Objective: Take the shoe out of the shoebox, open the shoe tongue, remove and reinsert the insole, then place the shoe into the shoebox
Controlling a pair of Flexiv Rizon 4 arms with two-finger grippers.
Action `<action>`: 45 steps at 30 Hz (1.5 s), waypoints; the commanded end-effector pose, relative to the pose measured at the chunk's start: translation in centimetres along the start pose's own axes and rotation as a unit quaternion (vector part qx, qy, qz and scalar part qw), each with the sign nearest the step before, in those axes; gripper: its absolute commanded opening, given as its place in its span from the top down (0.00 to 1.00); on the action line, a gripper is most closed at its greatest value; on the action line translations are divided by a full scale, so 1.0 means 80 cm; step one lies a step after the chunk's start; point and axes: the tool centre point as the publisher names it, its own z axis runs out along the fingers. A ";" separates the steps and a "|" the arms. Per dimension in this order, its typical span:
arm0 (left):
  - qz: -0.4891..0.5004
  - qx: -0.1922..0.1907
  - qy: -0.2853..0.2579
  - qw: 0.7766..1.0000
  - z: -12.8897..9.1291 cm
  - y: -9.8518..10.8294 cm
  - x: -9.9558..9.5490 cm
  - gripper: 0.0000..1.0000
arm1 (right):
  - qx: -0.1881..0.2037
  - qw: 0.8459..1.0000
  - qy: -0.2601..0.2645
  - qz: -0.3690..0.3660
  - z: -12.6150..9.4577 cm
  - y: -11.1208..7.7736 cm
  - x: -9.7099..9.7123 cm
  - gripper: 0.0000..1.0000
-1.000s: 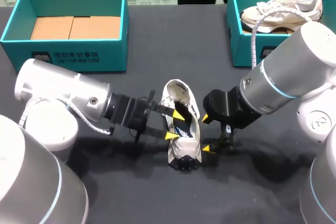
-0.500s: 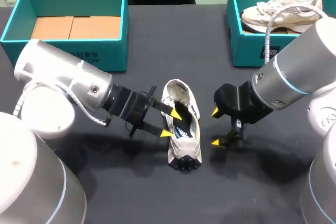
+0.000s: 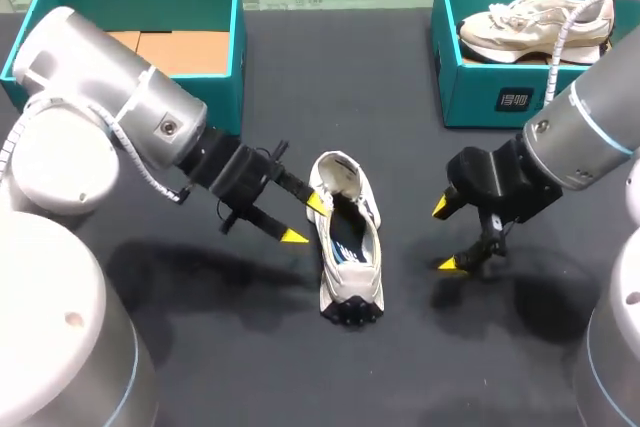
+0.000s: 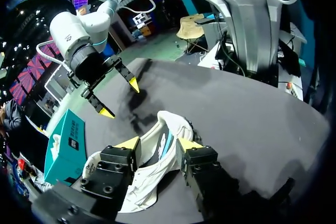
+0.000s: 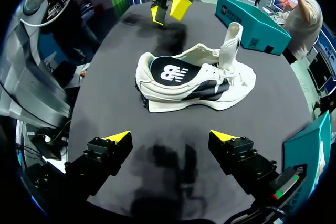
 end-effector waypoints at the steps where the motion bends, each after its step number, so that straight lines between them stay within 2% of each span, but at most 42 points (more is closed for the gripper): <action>1: 0.008 -0.009 0.056 0.998 -0.021 -0.007 -0.006 0.58 | 0.001 1.000 -0.003 0.000 -0.002 0.000 0.004 0.00; 3: 0.015 -0.013 0.071 0.997 -0.025 -0.009 -0.009 0.58 | 0.001 1.000 -0.003 0.000 -0.002 0.000 0.004 0.00; 8: 0.033 -0.031 0.117 0.992 -0.034 -0.008 -0.015 0.60 | -0.005 1.000 -0.016 0.009 -0.036 -0.015 0.013 0.00; 12: 0.040 -0.035 0.144 0.988 -0.039 -0.005 -0.019 0.64 | 0.010 0.999 -0.029 0.020 -0.062 -0.023 0.026 0.00; 18: 0.058 -0.041 0.198 0.978 -0.044 -0.007 -0.022 0.67 | 0.015 0.998 -0.049 0.034 -0.079 -0.029 0.041 0.00; 19: 0.061 -0.044 0.206 0.976 -0.045 -0.008 -0.022 0.70 | 0.019 0.998 -0.051 0.036 -0.081 -0.029 0.042 0.00; 22: 0.070 -0.046 0.222 0.971 -0.050 -0.009 -0.026 1.00 | 0.019 0.998 -0.051 0.035 -0.083 -0.028 0.046 0.00; 29: 0.098 -0.034 0.275 0.956 -0.062 -0.016 -0.032 1.00 | 0.019 0.998 -0.051 0.035 -0.083 -0.028 0.046 0.00; 30: 0.103 -0.025 0.274 0.956 -0.066 -0.018 -0.033 1.00 | 0.019 0.998 -0.051 0.035 -0.083 -0.028 0.046 0.00; 42: 0.103 -0.025 0.274 0.956 -0.066 -0.018 -0.033 1.00 | 0.019 0.998 -0.051 0.035 -0.083 -0.028 0.046 0.00; 45: 0.138 -0.057 0.316 0.937 -0.051 -0.016 -0.041 1.00 | 0.019 0.998 -0.051 0.035 -0.083 -0.028 0.046 0.00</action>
